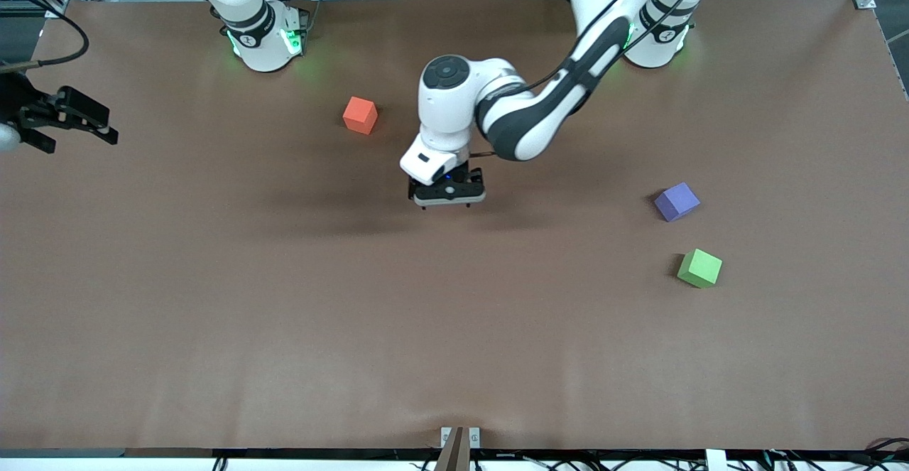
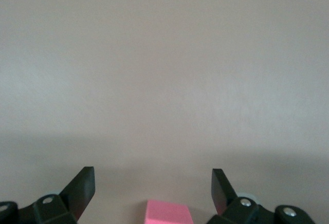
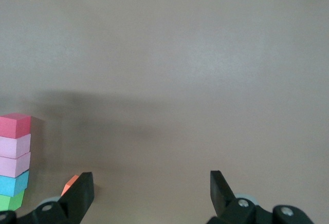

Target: Arrange blocks into number 1

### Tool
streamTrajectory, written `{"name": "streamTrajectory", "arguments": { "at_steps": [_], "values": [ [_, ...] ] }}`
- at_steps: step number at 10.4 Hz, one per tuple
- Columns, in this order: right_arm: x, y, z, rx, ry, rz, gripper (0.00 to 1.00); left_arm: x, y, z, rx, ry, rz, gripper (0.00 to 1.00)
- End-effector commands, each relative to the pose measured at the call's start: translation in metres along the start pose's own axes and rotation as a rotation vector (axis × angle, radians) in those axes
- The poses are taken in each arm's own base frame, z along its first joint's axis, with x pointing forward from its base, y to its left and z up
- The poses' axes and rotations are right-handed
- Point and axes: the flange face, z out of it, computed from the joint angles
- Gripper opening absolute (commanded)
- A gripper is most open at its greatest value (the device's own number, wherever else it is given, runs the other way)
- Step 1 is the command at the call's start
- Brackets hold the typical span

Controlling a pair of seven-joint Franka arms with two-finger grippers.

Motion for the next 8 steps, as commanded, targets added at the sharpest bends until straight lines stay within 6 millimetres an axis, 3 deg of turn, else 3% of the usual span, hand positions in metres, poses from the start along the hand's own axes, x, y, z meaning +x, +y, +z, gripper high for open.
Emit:
{"name": "streamTrajectory", "arguments": {
  "at_steps": [1,5,8],
  "values": [
    [-0.019,0.011,-0.017,0.018,0.003,0.031,1.00,0.025,-0.024,-0.049,0.047,0.048,0.044,1.00],
    [-0.032,0.025,-0.023,0.016,-0.019,0.053,1.00,0.091,-0.086,-0.110,0.015,-0.003,0.063,1.00],
    [-0.027,0.019,-0.015,0.015,-0.033,0.041,1.00,0.121,-0.134,-0.150,0.070,-0.016,0.076,1.00]
  ]
}}
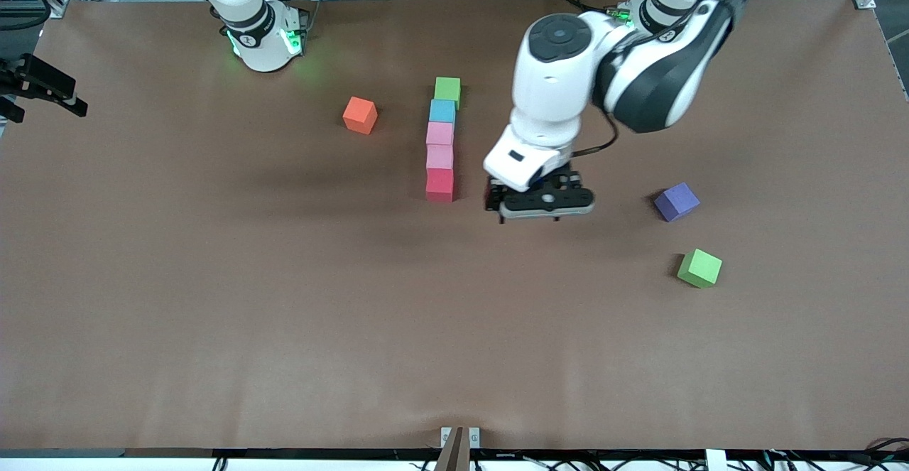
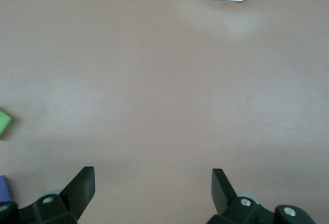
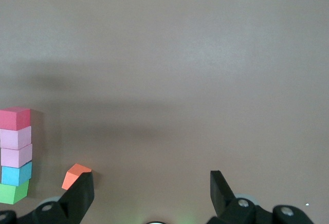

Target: Arrange blocks into number 1

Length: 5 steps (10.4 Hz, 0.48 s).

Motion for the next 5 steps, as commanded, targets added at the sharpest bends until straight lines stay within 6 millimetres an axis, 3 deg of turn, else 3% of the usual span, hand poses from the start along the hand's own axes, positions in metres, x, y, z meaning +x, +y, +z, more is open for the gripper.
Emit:
{"name": "streamTrajectory", "arguments": {
  "at_steps": [1,2,4,5],
  "values": [
    [0.000,-0.005,0.006,0.007,-0.014,-0.009,1.00,0.010,-0.037,-0.029,-0.008,-0.036,0.000,1.00],
    [0.002,-0.013,0.007,0.006,-0.017,-0.026,1.00,0.024,-0.059,-0.029,-0.018,-0.050,0.019,1.00],
    [-0.001,-0.017,0.008,0.007,-0.024,-0.030,1.00,0.039,-0.098,-0.046,-0.050,-0.078,0.132,1.00],
    [0.000,-0.017,0.006,0.006,-0.015,-0.030,1.00,0.050,-0.128,-0.048,-0.021,-0.100,0.179,1.00]
  ]
}}
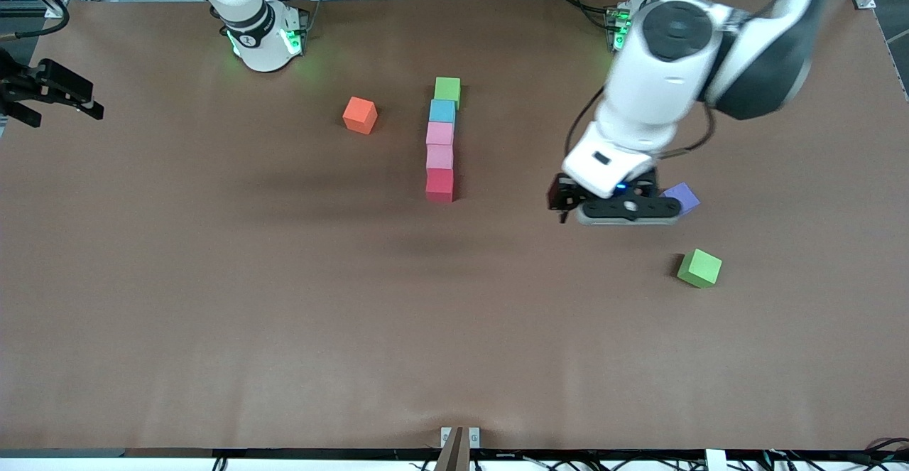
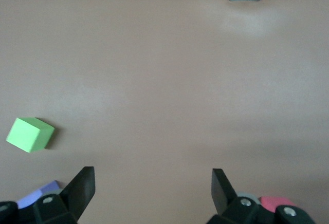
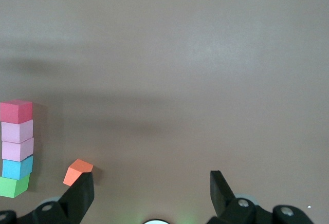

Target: Arrange blocks into number 1

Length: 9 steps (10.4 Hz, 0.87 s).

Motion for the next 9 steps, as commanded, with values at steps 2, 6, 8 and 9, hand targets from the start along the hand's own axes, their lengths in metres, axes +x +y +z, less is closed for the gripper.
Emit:
{"name": "streamTrajectory", "arguments": {
  "at_steps": [2,6,8,9],
  "values": [
    [-0.006,0.000,-0.004,0.004,0.008,0.003,1.00,-0.003,-0.083,-0.038,0.023,-0.086,0.115,1.00],
    [-0.007,0.003,-0.004,0.004,0.005,0.009,1.00,-0.018,-0.198,-0.069,-0.075,-0.221,0.180,1.00],
    [-0.009,0.010,-0.005,0.005,0.005,0.018,1.00,-0.031,-0.222,-0.094,-0.065,-0.228,0.153,1.00],
    [-0.009,0.010,-0.006,0.004,0.006,0.012,1.00,-0.033,-0.235,-0.098,-0.066,-0.229,0.153,1.00]
  ]
}}
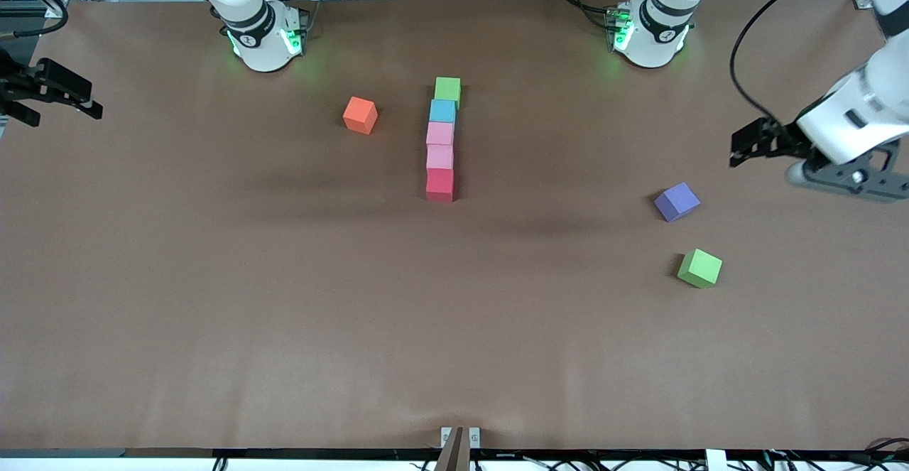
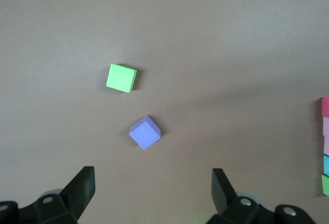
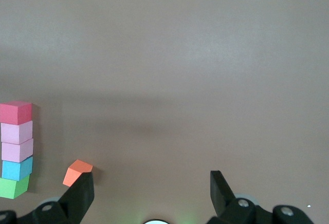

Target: Arrange blocks into number 1

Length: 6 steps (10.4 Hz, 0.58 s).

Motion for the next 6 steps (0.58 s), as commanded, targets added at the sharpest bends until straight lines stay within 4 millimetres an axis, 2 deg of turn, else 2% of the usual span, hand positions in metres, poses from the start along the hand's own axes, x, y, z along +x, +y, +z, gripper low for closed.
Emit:
{"name": "streamTrajectory", "arguments": {
  "at_steps": [1,6],
  "values": [
    [-0.008,0.003,-0.004,0.004,0.003,-0.001,1.00,-0.016,-0.011,-0.009,-0.022,0.000,0.049,1.00],
    [-0.006,0.003,-0.004,0.004,0.003,-0.001,1.00,-0.023,-0.021,-0.022,0.010,0.001,0.028,1.00]
  ]
}}
